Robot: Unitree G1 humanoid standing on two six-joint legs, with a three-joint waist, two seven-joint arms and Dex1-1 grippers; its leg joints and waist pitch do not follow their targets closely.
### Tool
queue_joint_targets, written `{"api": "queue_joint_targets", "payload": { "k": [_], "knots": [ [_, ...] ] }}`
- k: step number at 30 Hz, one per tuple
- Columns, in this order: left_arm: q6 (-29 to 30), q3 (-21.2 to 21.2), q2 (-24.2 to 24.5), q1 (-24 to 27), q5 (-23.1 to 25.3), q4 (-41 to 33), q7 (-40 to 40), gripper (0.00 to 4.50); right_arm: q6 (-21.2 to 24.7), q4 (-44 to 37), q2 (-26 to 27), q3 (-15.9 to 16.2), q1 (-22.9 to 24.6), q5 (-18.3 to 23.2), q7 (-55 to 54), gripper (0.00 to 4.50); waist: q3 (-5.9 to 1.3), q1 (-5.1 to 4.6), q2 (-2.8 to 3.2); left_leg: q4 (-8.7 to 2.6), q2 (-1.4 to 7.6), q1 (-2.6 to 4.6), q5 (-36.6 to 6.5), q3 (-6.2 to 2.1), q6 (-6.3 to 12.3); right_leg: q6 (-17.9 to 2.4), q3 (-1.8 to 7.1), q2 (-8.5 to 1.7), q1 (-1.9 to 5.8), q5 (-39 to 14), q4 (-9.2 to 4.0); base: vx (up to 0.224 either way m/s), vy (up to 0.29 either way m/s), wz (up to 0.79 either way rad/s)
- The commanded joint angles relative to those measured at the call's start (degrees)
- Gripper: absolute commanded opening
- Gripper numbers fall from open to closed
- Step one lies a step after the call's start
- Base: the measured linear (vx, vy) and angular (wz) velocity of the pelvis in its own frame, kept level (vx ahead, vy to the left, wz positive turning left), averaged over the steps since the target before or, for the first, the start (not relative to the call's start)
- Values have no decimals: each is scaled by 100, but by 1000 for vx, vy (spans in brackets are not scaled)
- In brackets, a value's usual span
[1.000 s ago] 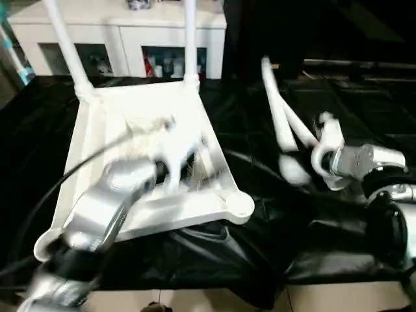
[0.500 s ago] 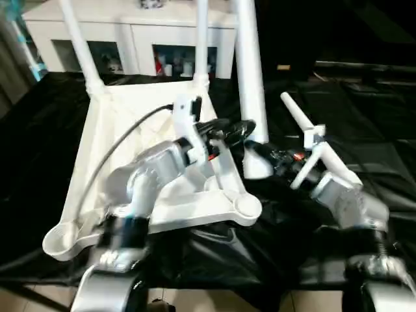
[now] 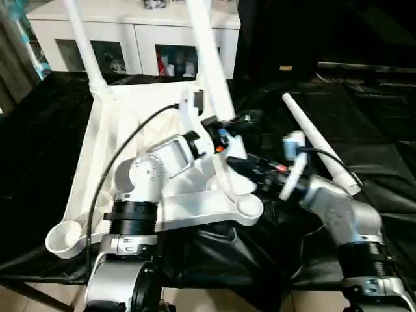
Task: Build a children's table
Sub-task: Pick table leg
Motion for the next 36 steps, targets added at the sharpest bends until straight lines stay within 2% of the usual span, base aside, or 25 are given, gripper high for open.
{"api": "queue_joint_targets", "payload": {
  "k": [1, 2, 5, 8, 10, 13, 15, 17, 18, 19, 20, 21, 23, 24, 25, 28, 30, 31, 32, 33, 34, 36],
  "knots": [
    [85, 19, -108, -155, -223, -309, 192, 359, -3, 57, -15, 197, -81, -464, -480, 193, -432, 11, -83, -395, 39, 198, -1732, -63, -148, -679, 37, -144, 193, -1856, -497, 0, 0, 0],
    [77, 71, -132, -168, -220, -318, 311, 346, -52, 32, 17, 273, -116, -559, -566, 193, -434, 5, -105, -392, 36, 186, -1707, -59, -127, -691, 35, -138, 196, -1793, -492, 0, 0, 0],
    [-85, 246, -207, -226, -73, -265, 763, 327, -42, -71, 165, 406, -230, -712, -851, 193, -428, 8, -98, -396, 38, 175, -1666, -62, -111, -726, 36, -133, 198, -1656, -478, 0, 0, 0],
    [-393, 483, -284, -291, 158, -136, 1386, 301, -1, -140, 304, 500, -344, -801, -1154, 193, -426, 8, -86, -403, 46, 195, -1767, -71, -157, -636, 40, -133, 192, -1665, -487, 0, 0, 0],
    [-463, 528, -293, -296, 202, -117, 1504, 286, 0, -151, 337, 530, -367, -839, -1249, 193, -421, 9, -94, -413, 39, 186, -1786, -73, -174, -568, 38, -130, 196, -1713, -496, 0, 0, 0],
    [-603, 624, -296, -275, 296, -114, 1831, 279, 44, -246, 432, 579, -382, -871, -1387, 193, -430, 5, -67, -411, 36, 178, -1744, -78, -199, -541, 40, -126, 203, -1551, -474, 0, 0, 0],
    [-668, 590, -253, -257, 384, -125, 1904, 262, 64, -299, 459, 580, -378, -876, -1431, 193, -433, -2, -86, -405, 31, 176, -1728, -74, -192, -538, 39, -123, 207, -1505, -477, 0, 0, 0],
    [-757, 573, -233, -247, 453, -135, 1979, 242, 79, -346, 476, 582, -375, -882, -1491, 193, -436, 1, -36, -409, 34, 184, -1721, -82, -208, -535, 41, -120, 207, -1415, -467, 0, 0, 0],
    [-772, 571, -230, -247, 461, -135, 1983, 242, 79, -350, 477, 583, -375, -883, -1498, 193, -434, -3, -46, -409, 33, 181, -1725, -79, -213, -533, 42, -118, 205, -1408, -478, 0, 0, 0],
    [-795, 457, -161, -243, 524, -142, 1889, 239, 97, -407, 459, 561, -382, -862, -1524, 193, -433, -6, -30, -411, 33, 190, -1768, -80, -231, -542, 41, -113, 199, -1401, -479, 0, 0, 0],
    [-797, 438, -152, -242, 534, -143, 1873, 210, 99, -416, 456, 556, -383, -859, -1526, 193, -437, -5, -22, -410, 31, 190, -1757, -84, -237, -543, 40, -113, 204, -1379, -471, 0, 0, 0],
    [-793, 321, -92, -231, 572, -154, 1765, 210, 108, -489, 432, 544, -388, -812, -1545, 193, -436, 1, 29, -412, 32, 196, -1775, -90, -261, -558, 43, -114, 197, -1347, -465, 0, 0, 0],
    [-801, 254, -57, -230, 583, -156, 1687, 199, 87, -536, 424, 529, -394, -786, -1542, 193, -436, -20, 11, -418, 32, 196, -1828, -89, -296, -588, 36, -104, 203, -1279, -460, 0, 0, 0],
    [-793, 167, -11, -229, 547, -170, 1525, 199, 124, -625, 439, 425, -393, -622, -1463, 193, -436, -15, 35, -421, 34, 207, -1865, -91, -308, -605, 36, -107, 196, -1287, -463, 0, 0, 0],
    [-754, 98, 29, -218, 460, -229, 1300, 189, 296, -746, 434, 253, -384, -325, -1294, 249, -439, -23, 43, -417, 31, 209, -1878, -91, -308, -619, 37, -104, 199, -1268, -461, 0, 0, 0],
    [-624, -87, 200, -221, 298, -337, 705, 188, 568, -853, 235, 39, -391, 4, -987, 269, -439, -17, 29, -414, 28, 215, -1895, -82, -259, -718, 35, -104, 215, -1195, -452, 0, 0, 0],
    [-564, -133, 266, -228, 240, -369, 542, 186, 624, -860, 142, -6, -398, 61, -897, 297, -433, -15, 35, -415, 34, 208, -1859, -79, -256, -731, 37, -101, 212, -1168, -447, 0, 0, 0],
    [-430, -262, 443, -253, 129, -425, 144, 186, 831, -830, -62, -162, -439, 285, -644, 305, -441, -15, 53, -411, 28, 225, -1862, -81, -260, -736, 33, -104, 220, -1209, -446, 0, 0, 0],
    [-368, -338, 531, -260, 93, -454, -42, 186, 930, -799, -144, -252, -466, 408, -527, 305, -444, -15, 52, -401, 17, 234, -1882, -73, -249, -759, 34, -94, 215, -1262, -449, 0, 0, 0],
    [-209, -553, 796, -283, 19, -500, -563, 186, 1159, -648, -394, -412, -580, 593, -282, 308, -439, -17, 84, -401, 17, 246, -1889, -73, -249, -780, 36, -87, 208, -1268, -449, 0, 0, 0],
    [-145, -593, 875, -299, -27, -506, -719, 186, 1252, -601, -503, -441, -620, 653, -158, 308, -443, -21, 61, -398, 18, 235, -1861, -71, -243, -821, 33, -89, 228, -1238, -443, 0, 0, 0],
    [-41, -595, 940, -322, -125, -523, -866, 186, 1314, -580, -637, -448, -649, 698, -1, 308, -436, -32, 57, -391, 17, 211, -1767, -65, -247, -887, 32, -99, 235, -1114, -422, 0, 0, 0]
  ]
}}
